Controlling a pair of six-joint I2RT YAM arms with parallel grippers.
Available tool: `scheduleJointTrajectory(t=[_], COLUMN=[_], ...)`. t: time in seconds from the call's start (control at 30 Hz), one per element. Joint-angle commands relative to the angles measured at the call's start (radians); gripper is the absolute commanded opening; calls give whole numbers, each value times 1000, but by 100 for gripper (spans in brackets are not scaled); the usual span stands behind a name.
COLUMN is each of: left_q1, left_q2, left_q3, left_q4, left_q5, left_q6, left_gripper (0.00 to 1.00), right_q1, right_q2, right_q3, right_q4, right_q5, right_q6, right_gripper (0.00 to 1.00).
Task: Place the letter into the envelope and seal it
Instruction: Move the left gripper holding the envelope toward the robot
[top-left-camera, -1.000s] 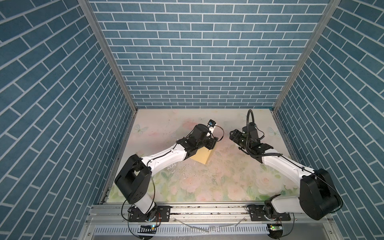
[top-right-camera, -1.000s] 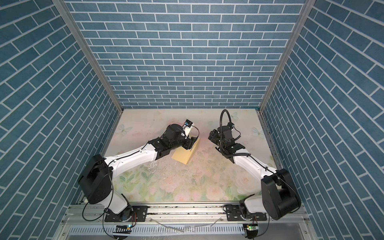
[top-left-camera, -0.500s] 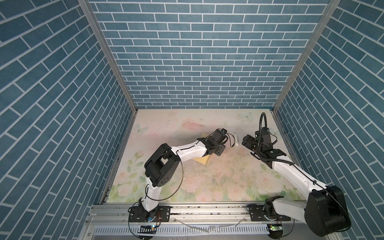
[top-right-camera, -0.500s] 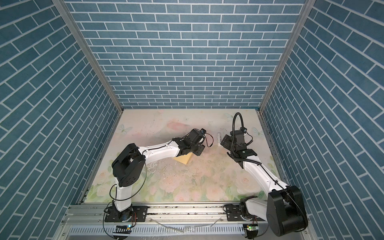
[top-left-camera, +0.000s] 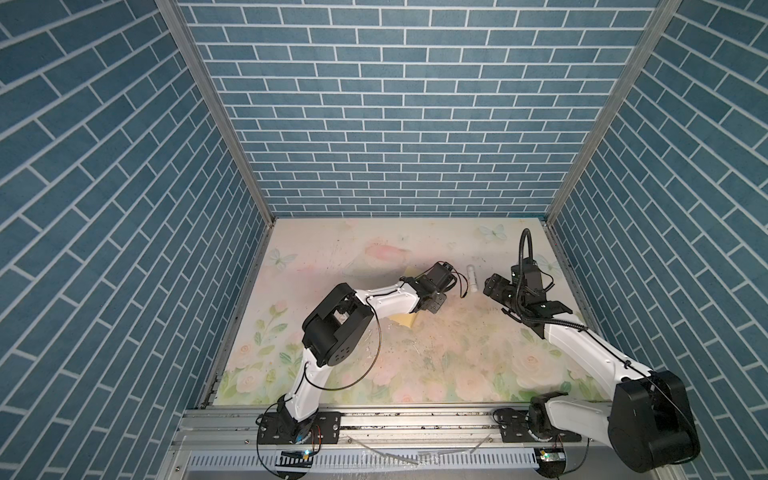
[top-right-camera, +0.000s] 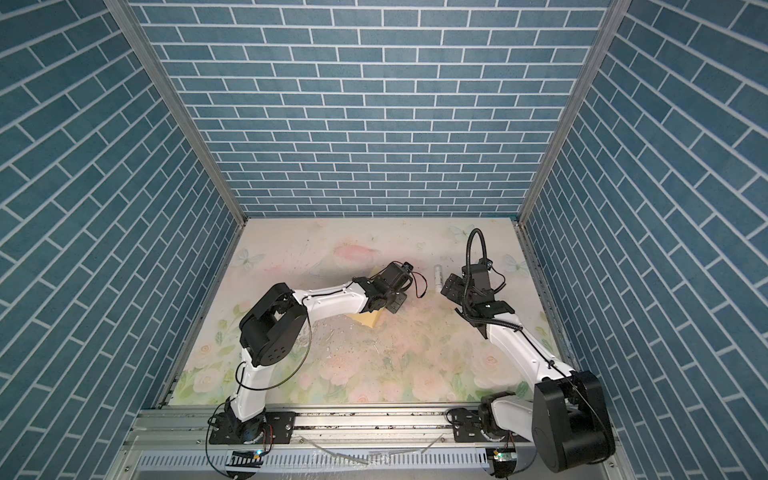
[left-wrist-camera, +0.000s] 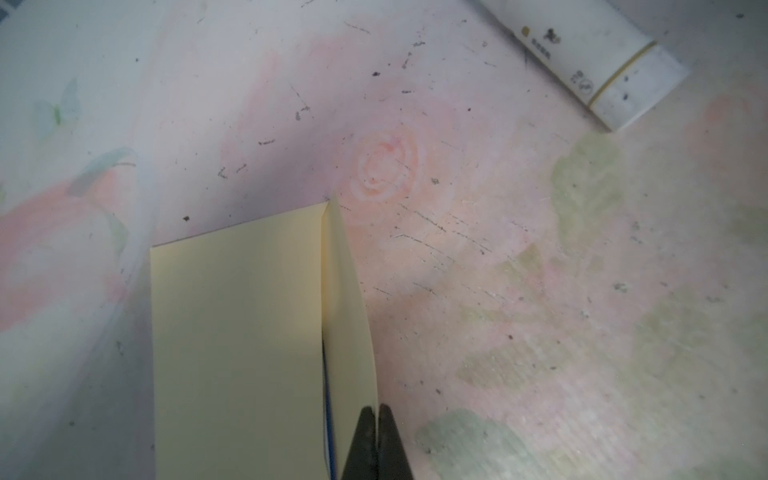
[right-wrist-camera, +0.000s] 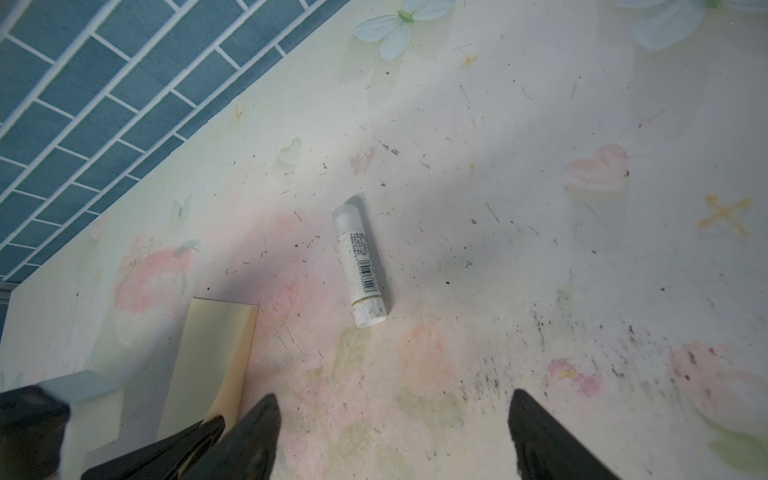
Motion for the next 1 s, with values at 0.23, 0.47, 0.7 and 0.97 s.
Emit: scheduleJointTrajectory(t=[0.23, 0.47, 0.7, 0.97], left_q1=[0, -19, -27, -55], left_q2=[-252, -406, -370, -279], left_q3=[-269, -631, -721, -745], left_q4=[247, 654, 818, 931], left_q5=[70, 186, 249, 270], left_q6=[566, 1019, 1110, 1148], left_gripper=[0, 0, 0, 0], right_q1=[-22, -38, -48, -51], right_q2=[-60, -83, -78, -66], right_q3=[-12, -7, -1, 5], right_q4=[-53, -86, -110, -118], right_q5=[-17, -36, -58, -88], right_q6=[-115, -146, -149, -147], right_gripper=[86, 90, 99, 99])
